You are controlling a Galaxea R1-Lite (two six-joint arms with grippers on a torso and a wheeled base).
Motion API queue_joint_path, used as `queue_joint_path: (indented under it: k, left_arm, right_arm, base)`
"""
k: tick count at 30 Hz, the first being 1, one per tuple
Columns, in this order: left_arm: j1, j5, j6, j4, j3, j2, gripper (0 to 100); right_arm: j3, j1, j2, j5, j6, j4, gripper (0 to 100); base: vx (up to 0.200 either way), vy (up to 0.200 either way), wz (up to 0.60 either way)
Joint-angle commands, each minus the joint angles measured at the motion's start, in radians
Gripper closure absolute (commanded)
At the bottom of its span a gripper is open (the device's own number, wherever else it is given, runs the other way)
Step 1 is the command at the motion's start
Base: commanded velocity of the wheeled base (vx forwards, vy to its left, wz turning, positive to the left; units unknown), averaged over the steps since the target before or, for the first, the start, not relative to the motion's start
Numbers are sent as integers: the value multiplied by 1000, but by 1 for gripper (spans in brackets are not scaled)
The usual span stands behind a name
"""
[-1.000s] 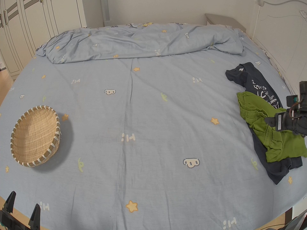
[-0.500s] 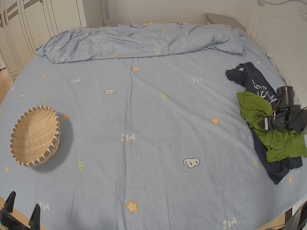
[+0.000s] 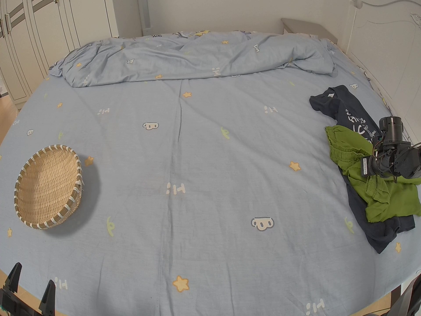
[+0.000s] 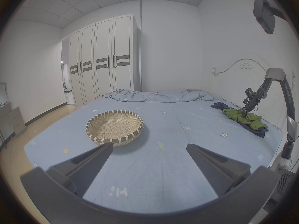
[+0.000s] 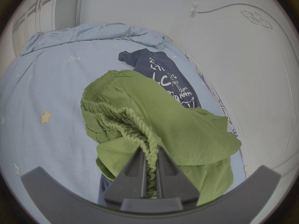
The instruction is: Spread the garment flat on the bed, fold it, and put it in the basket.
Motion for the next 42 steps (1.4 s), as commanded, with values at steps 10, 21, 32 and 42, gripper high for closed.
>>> queue_joint_path:
  k: [10,21,32,42]
  left_arm:
    - [0,0,0,0,16,-15,0]
    - [0,0,0,0,16,-15,0]
    - [0,0,0,0,16,-15,0]
    - [0,0,0,0,16,-15,0]
  right_arm:
    - [-130,123,-107,18,187,199,100]
    - [-378,348,-189,483,508,624,100]
    - [-375,726,-170,386,506,598,100]
    - [-478,1005,-152,385,506,522,100]
  base:
    - [0,0,0]
    - [0,0,0]
    - [0,0,0]
    - [0,0,0]
